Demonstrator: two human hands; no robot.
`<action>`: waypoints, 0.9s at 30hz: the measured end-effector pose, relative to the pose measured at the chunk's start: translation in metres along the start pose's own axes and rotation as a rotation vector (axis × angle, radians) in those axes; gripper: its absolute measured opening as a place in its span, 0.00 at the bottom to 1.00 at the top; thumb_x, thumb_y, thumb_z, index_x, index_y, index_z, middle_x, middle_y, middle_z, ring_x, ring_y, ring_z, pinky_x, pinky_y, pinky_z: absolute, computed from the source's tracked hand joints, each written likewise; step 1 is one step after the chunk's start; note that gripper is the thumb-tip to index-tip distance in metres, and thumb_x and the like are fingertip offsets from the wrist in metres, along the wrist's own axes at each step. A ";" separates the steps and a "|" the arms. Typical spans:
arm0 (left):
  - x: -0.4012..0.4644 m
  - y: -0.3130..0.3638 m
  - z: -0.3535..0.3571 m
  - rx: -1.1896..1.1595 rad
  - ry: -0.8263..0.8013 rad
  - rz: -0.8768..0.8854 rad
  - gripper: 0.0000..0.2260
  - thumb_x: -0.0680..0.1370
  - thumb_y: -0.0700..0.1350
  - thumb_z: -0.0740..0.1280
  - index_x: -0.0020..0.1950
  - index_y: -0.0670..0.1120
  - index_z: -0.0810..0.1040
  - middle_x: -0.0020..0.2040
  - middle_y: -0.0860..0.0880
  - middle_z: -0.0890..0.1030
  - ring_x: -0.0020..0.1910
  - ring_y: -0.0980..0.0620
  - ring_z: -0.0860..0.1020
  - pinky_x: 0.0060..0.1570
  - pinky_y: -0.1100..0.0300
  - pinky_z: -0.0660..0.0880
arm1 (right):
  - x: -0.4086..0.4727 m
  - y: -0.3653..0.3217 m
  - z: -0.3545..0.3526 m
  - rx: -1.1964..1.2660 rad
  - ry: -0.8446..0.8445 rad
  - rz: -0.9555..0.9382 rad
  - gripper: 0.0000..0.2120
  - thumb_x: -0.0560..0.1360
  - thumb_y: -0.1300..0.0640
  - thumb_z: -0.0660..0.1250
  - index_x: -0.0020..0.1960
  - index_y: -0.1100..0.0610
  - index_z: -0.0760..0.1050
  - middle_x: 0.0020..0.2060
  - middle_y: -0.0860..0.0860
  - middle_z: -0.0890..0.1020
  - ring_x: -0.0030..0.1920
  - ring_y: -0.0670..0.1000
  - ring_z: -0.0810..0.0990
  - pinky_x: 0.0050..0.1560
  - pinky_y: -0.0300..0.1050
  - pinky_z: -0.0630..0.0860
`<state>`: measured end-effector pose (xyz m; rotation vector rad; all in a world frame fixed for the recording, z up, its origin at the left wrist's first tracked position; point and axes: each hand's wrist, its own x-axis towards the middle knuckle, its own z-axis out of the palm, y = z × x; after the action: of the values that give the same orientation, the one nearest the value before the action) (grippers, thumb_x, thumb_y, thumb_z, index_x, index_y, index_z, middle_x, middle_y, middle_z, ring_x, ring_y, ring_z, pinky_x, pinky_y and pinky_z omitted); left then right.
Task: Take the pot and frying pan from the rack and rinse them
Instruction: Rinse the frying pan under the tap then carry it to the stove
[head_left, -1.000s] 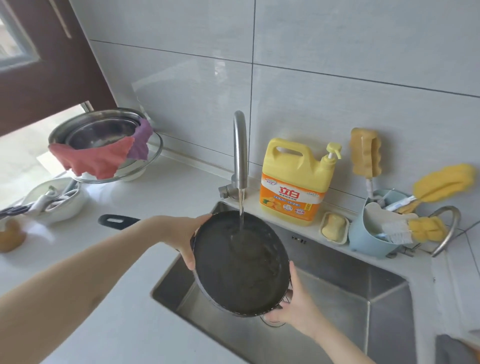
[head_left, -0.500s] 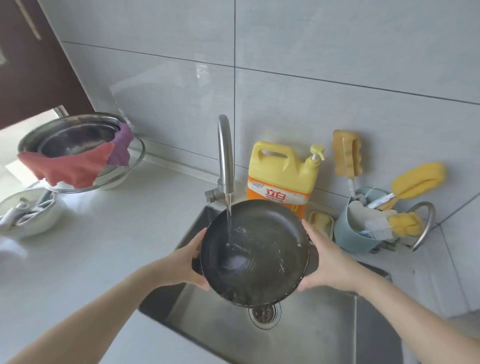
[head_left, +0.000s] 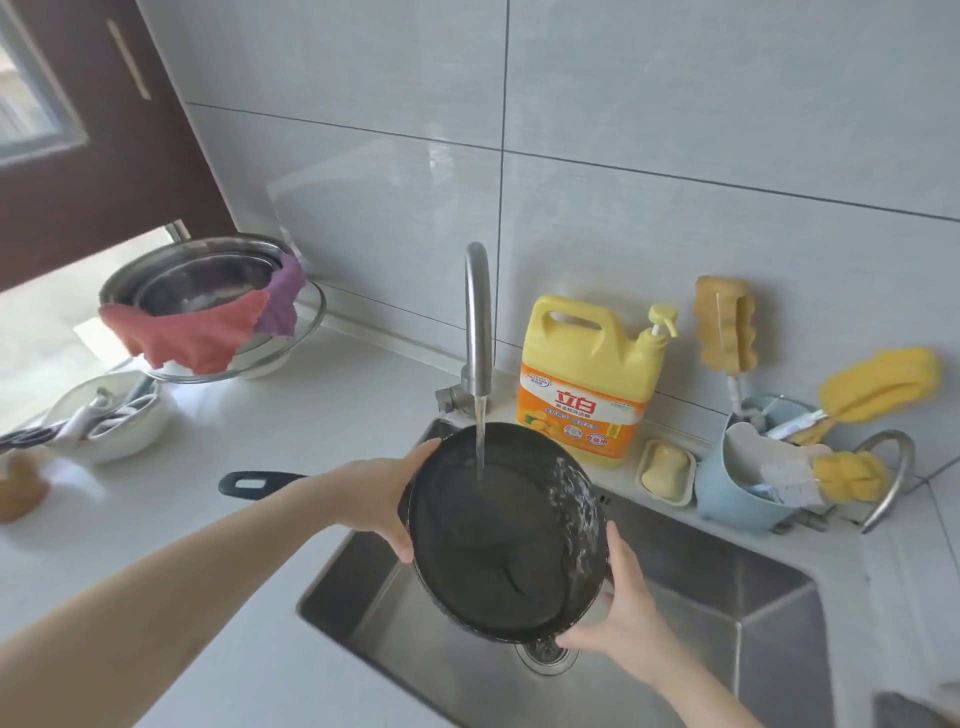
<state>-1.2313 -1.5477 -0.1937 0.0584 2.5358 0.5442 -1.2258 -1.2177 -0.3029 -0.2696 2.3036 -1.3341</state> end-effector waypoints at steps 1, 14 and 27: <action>-0.001 0.005 0.001 0.072 0.056 -0.013 0.56 0.61 0.55 0.78 0.73 0.66 0.38 0.54 0.58 0.78 0.55 0.49 0.76 0.56 0.56 0.71 | 0.003 -0.001 0.001 -0.013 0.017 -0.014 0.71 0.52 0.48 0.85 0.78 0.41 0.38 0.76 0.37 0.48 0.77 0.44 0.53 0.76 0.47 0.55; 0.023 0.043 0.091 0.030 0.724 0.148 0.55 0.65 0.69 0.70 0.78 0.60 0.35 0.43 0.54 0.79 0.40 0.51 0.78 0.33 0.59 0.72 | 0.004 0.012 -0.099 -0.680 0.384 -0.267 0.70 0.57 0.45 0.83 0.76 0.41 0.30 0.77 0.45 0.52 0.75 0.51 0.55 0.73 0.44 0.54; 0.013 0.067 0.047 0.450 1.351 0.515 0.40 0.73 0.56 0.73 0.74 0.39 0.56 0.42 0.43 0.80 0.41 0.48 0.75 0.34 0.56 0.72 | -0.005 -0.007 -0.126 -0.669 0.809 -0.764 0.51 0.66 0.55 0.79 0.75 0.59 0.47 0.66 0.62 0.64 0.66 0.64 0.64 0.68 0.60 0.65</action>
<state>-1.2226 -1.4665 -0.2106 0.7470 3.9623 0.1388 -1.2821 -1.1224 -0.2422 -1.0754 3.5333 -0.9927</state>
